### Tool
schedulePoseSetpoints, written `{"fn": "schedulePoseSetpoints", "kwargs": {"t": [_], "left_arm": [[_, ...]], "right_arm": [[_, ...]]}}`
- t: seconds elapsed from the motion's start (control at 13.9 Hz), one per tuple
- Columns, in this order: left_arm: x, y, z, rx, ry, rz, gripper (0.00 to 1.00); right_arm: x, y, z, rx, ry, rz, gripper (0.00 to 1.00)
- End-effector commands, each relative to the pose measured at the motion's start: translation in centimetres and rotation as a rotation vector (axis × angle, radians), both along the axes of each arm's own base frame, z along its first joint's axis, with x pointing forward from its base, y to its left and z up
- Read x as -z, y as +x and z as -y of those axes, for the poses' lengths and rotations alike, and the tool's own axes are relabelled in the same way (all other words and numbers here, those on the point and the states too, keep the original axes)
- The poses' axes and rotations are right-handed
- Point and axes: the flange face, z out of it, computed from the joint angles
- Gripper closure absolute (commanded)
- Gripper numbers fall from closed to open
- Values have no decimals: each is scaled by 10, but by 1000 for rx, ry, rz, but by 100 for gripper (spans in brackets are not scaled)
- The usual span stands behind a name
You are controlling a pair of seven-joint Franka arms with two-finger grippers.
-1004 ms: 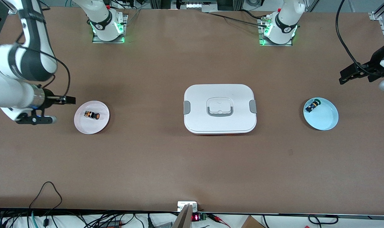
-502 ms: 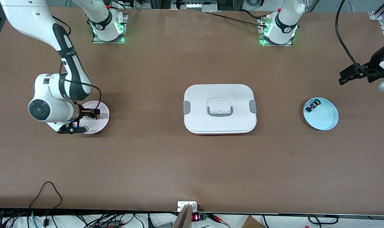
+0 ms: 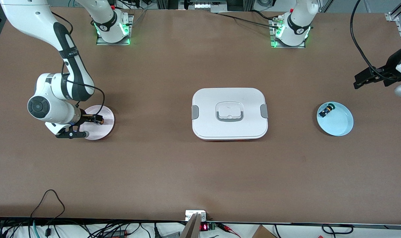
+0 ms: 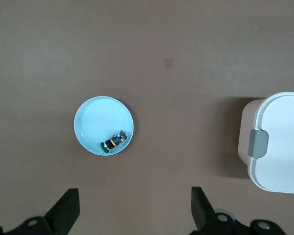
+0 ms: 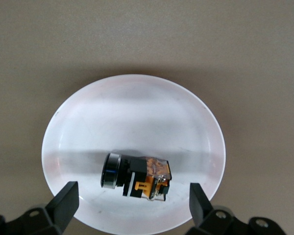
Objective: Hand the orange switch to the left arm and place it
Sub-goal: 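Lower the right gripper and close it on the orange switch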
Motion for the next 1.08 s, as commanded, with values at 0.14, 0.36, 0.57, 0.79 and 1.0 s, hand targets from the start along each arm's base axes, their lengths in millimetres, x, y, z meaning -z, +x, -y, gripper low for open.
{"fn": "schedulePoseSetpoints", "kwargs": {"t": [0.14, 0.36, 0.57, 0.79, 1.0], "left_arm": [[-2, 4, 0, -4, -19, -8, 0], [-2, 4, -1, -6, -21, -9, 0], [-2, 4, 0, -5, -21, -9, 0], [-2, 4, -1, -6, -21, -9, 0], [-2, 4, 0, -3, -21, -8, 0]], "right_arm": [[19, -36, 10, 53, 9, 75, 0], [22, -39, 17, 67, 8, 67, 0], [26, -43, 18, 71, 8, 58, 0], [26, -41, 18, 71, 7, 61, 0], [19, -35, 12, 70, 16, 73, 0]]}}
